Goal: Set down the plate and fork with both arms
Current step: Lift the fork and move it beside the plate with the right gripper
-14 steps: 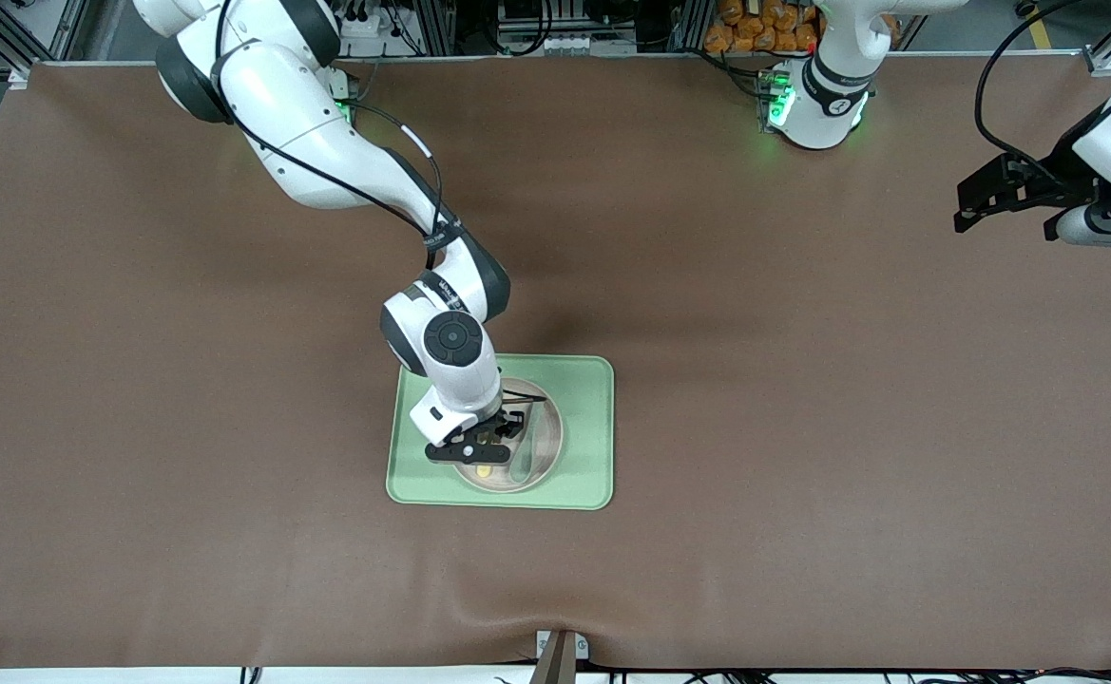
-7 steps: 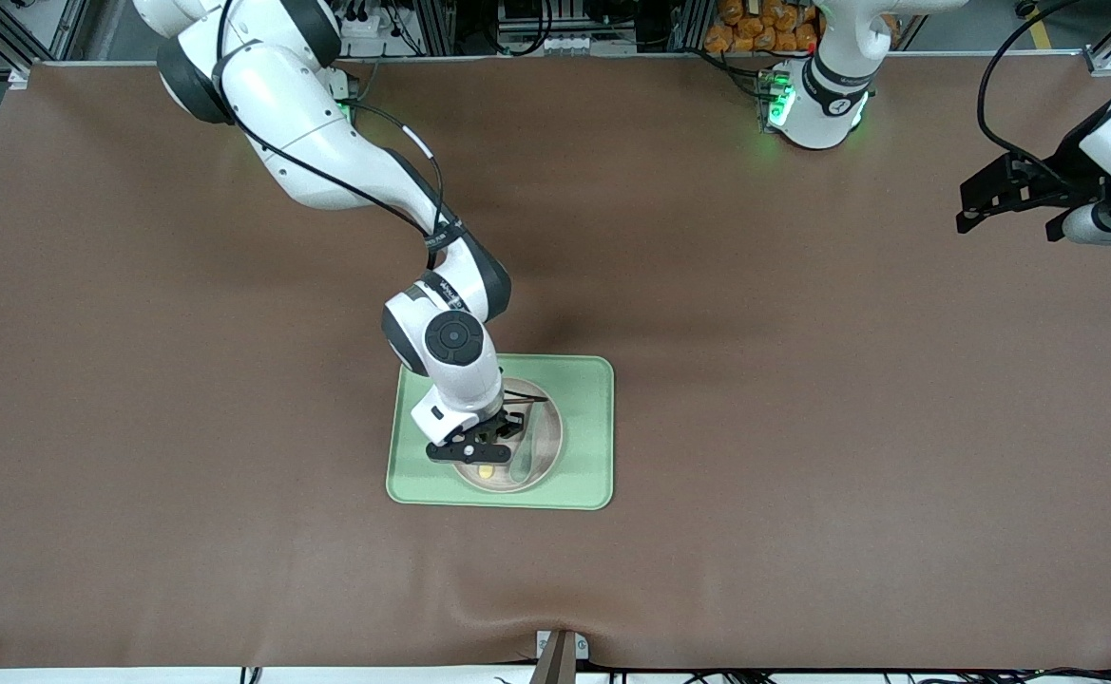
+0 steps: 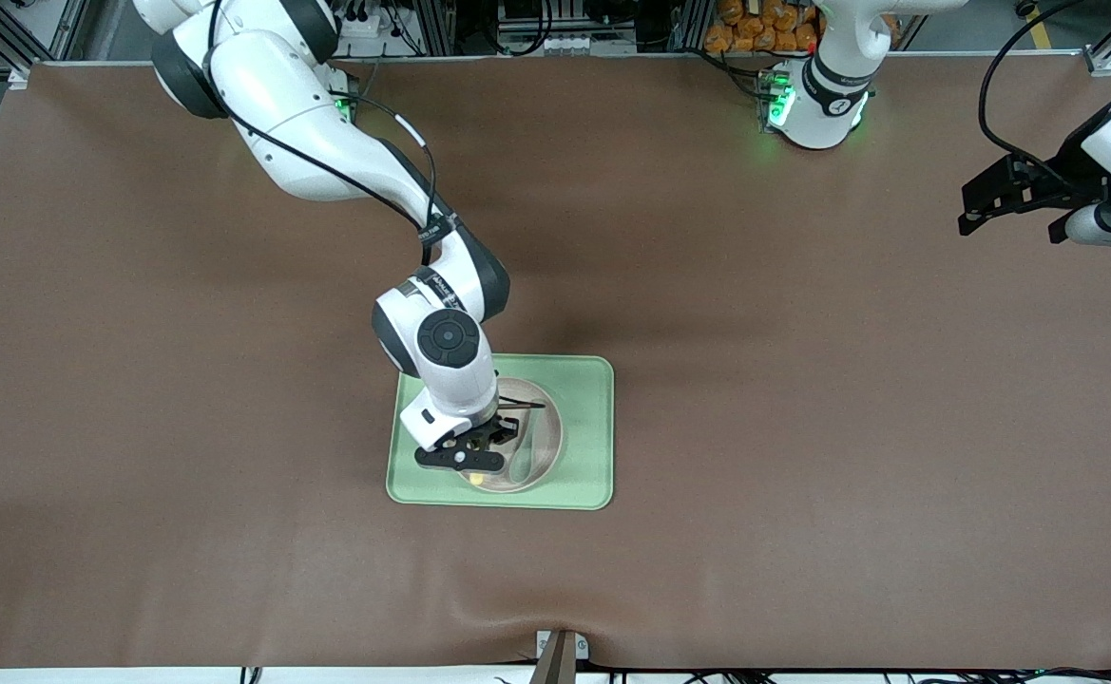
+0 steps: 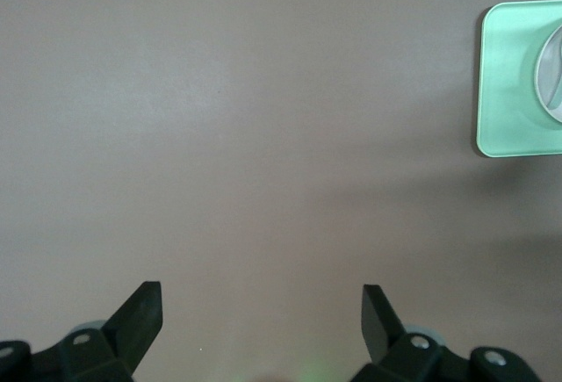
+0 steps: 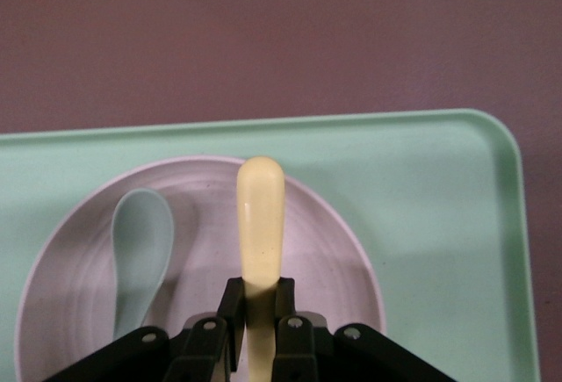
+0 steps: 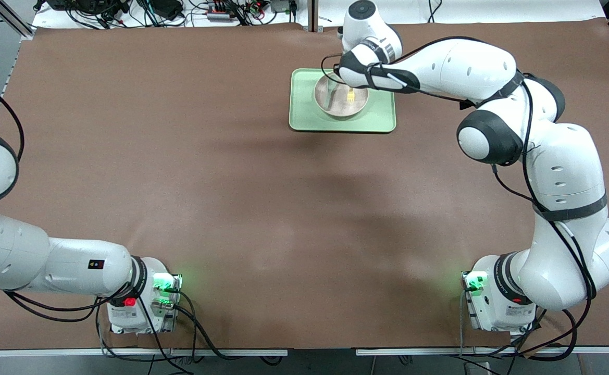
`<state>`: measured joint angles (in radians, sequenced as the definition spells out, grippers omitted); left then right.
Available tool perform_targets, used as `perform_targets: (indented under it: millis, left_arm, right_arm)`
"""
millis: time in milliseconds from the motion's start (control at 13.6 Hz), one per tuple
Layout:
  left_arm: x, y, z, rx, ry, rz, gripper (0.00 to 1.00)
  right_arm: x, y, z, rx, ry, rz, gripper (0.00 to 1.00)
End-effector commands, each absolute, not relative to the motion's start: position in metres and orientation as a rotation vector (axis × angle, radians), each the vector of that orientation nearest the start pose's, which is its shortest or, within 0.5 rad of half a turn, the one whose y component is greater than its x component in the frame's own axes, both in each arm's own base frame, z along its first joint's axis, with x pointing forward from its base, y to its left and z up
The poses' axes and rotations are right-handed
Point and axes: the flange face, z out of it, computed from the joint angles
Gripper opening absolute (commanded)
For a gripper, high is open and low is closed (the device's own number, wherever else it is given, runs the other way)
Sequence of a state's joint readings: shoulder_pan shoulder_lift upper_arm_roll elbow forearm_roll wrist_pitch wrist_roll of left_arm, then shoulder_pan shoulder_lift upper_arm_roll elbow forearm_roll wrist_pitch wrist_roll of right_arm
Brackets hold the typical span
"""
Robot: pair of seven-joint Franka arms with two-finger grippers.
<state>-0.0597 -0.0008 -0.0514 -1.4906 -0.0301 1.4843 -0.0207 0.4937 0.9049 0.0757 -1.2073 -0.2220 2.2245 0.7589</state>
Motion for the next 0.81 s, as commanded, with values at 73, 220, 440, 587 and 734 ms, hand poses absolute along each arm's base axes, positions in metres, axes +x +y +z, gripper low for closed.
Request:
perform_targets:
  millis: [73, 220, 440, 587, 734]
  left_arm:
    - [0.541, -0.064, 0.661, -3.15, 0.178, -0.013, 1.0]
    - [0.541, -0.063, 0.661, -3.151, 0.174, -0.013, 1.0]
    - [0.541, -0.063, 0.661, -3.151, 0.176, -0.013, 1.0]
    - [0.541, -0.063, 0.661, -3.151, 0.176, -0.013, 1.0]
    - [0.541, -0.063, 0.661, -3.151, 0.174, -0.013, 1.0]
  right_arm:
    - [0.672, 0.356, 0.243, -3.188, 0.128, -0.243, 0.0]
    - [0.675, 0.342, 0.244, -3.2, 0.071, -0.232, 0.0]
    - [0.672, 0.311, 0.243, -3.218, 0.005, -0.206, 0.0]
    - [0.659, 0.29, 0.23, -3.183, -0.023, -0.261, 0.0]
    - [0.645, 0.292, 0.223, -3.173, -0.024, -0.263, 0.0]
